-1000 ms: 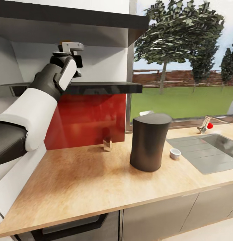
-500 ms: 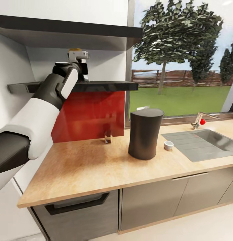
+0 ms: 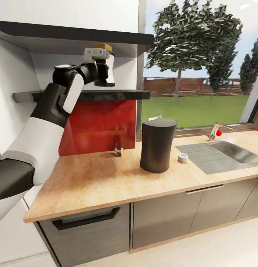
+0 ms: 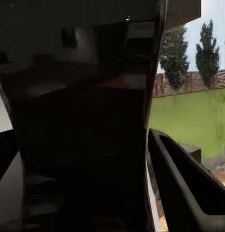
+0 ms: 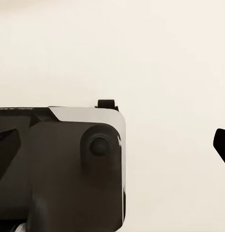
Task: Set up a coffee station on the kitchen countertop: keep the coffee maker on the countertop, move the bottle of coffee from the kitchen shelf to the counter next to the coffee maker, place a paper coffee filter on top of the coffee maker, put the saucer next to the coffee maker with the coffee cup on the saucer, and place the electric kettle next to the coffee maker.
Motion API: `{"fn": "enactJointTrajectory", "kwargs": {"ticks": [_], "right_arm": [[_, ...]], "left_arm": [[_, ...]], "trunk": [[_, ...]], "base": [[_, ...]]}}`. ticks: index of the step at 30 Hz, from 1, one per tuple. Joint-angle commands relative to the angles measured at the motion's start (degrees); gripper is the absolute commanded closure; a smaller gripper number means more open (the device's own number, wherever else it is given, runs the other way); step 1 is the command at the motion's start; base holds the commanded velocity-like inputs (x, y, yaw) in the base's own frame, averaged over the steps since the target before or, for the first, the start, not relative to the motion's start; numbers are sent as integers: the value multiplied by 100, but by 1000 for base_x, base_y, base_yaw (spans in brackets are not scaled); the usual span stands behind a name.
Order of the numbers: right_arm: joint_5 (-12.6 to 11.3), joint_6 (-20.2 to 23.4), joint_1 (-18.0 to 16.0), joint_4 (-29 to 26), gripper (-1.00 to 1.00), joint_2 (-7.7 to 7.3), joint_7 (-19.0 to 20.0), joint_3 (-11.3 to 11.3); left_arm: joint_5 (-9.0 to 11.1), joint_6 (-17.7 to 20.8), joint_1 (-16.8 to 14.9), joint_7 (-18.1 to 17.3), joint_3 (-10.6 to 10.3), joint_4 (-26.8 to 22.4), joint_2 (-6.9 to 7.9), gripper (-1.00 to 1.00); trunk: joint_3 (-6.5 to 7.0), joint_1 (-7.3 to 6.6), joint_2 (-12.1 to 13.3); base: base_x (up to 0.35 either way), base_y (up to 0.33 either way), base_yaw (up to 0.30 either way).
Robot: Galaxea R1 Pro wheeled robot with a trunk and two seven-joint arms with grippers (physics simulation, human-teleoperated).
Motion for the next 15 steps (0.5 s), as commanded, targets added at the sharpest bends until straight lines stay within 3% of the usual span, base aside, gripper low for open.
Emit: {"fn": "enactJointTrajectory", "kwargs": {"ticks": [1,4,5,6,7,11,13,15], "right_arm": [[58,-9,-2,4,-100,0,8,-51],[53,-9,-5,4,-100,0,12,-55],[52,-9,-5,4,-100,0,13,-57],[51,-9,-5,4,-100,0,14,-57],[51,-12,-4,4,-100,0,13,-58],[51,-16,-3,4,-100,3,14,-58],[51,-17,-3,4,-100,6,14,-58],[51,-23,-5,4,-100,8,14,-57]], "left_arm": [[-59,194,119,-266,68,-272,9,100],[-62,545,409,-639,134,-774,14,100],[-63,609,637,-713,144,-1155,13,100],[-63,635,758,-731,147,-1362,11,100],[-56,758,1094,-758,151,-1970,8,100],[-48,875,1459,-770,152,-2560,8,100],[43,895,1716,-772,152,-2851,7,100],[256,900,2084,-773,152,-3082,12,100]], "trunk": [[-5,3,-7],[-5,3,-7],[-5,3,-7],[-5,3,-7],[-5,3,-7],[-5,3,-7],[-5,3,-7],[-5,3,-7]], "base": [[-1,0,-263],[0,0,-287],[0,0,-294],[0,0,-295],[0,0,-296],[0,0,-296],[0,0,-297],[0,0,-297]]}}
